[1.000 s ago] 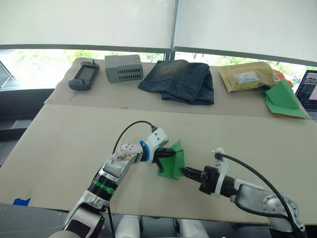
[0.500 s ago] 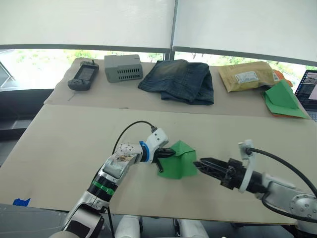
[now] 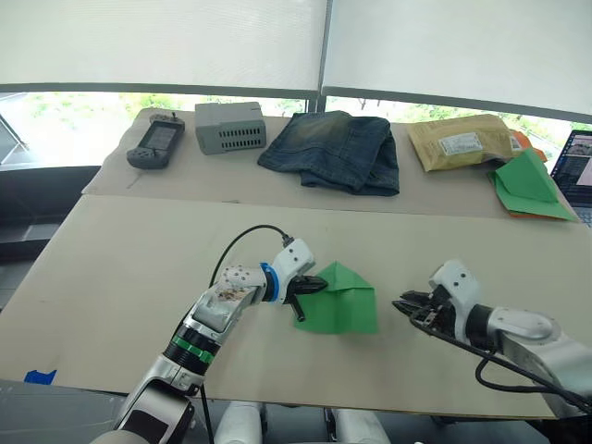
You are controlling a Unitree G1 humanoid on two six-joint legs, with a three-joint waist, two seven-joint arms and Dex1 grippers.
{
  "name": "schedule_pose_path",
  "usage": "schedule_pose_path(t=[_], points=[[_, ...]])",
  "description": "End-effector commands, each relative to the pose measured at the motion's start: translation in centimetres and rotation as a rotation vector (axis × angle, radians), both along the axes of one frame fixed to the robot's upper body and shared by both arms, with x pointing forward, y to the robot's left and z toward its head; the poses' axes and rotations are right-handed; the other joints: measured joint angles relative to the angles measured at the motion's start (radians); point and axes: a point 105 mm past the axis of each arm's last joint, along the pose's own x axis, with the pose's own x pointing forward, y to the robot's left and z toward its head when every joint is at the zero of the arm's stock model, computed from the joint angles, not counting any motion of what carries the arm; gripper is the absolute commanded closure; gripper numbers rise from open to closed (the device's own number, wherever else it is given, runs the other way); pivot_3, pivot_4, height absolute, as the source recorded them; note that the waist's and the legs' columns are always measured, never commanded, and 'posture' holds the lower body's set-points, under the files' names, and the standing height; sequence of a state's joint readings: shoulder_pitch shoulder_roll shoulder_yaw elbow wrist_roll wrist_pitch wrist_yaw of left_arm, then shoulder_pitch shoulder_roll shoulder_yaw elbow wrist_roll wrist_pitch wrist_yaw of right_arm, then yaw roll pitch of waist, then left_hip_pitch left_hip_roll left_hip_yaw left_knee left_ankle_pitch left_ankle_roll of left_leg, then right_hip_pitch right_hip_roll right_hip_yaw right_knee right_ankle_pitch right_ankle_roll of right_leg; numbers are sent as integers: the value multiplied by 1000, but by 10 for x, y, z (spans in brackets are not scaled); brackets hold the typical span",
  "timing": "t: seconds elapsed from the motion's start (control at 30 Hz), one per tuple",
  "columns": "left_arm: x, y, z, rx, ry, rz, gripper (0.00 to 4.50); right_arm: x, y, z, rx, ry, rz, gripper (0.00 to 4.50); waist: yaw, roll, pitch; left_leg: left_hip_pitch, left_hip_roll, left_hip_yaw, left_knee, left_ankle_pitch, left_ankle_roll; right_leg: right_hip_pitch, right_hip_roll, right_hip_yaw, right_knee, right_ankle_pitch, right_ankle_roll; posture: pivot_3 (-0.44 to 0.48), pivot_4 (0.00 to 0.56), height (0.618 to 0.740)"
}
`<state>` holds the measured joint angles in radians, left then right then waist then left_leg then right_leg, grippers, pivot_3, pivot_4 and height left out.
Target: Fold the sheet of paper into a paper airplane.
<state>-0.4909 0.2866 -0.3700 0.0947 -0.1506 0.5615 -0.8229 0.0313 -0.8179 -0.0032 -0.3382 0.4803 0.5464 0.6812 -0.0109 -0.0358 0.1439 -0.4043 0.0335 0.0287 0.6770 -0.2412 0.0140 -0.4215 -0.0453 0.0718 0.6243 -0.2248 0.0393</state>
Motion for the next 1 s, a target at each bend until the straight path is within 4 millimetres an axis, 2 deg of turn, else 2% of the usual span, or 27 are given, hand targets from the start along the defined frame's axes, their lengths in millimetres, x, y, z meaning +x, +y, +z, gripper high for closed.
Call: schedule_pose_path(t=[0.03,0.27,0.37,0.53,0.63,0.8,1.0], points=[[-3,10,-22,70,60,38,4500,-3,31,18,159,-23,99,4481,0,0,0,0,0,0,0,0,0,0,0,0,0,0,0,0,150,734],[-3,10,-22,66,60,43,4500,1,65,39,337,-25,175,4481,0,0,0,0,0,0,0,0,0,0,0,0,0,0,0,0,150,734],[-3,11,-22,65,60,46,4500,3,75,41,351,-24,197,4481,0,0,0,0,0,0,0,0,0,0,0,0,1,0,0,0,150,734],[-3,10,-23,66,56,47,4500,9,91,25,385,27,190,4481,-1,0,0,0,0,0,0,0,0,0,0,0,1,0,0,0,150,734],[-3,10,-21,61,46,48,4500,13,93,8,361,50,168,4481,-1,0,0,0,0,-1,0,0,0,0,0,0,1,0,-1,0,150,734],[1,19,-21,62,62,107,4500,16,97,-1,371,84,151,4481,-2,0,0,0,0,0,0,0,0,0,1,0,2,0,-1,0,150,734],[8,25,-4,6,63,165,4500,17,99,-16,326,117,153,4481,-11,0,0,1,1,0,0,0,0,0,1,0,3,0,-1,0,150,734]])
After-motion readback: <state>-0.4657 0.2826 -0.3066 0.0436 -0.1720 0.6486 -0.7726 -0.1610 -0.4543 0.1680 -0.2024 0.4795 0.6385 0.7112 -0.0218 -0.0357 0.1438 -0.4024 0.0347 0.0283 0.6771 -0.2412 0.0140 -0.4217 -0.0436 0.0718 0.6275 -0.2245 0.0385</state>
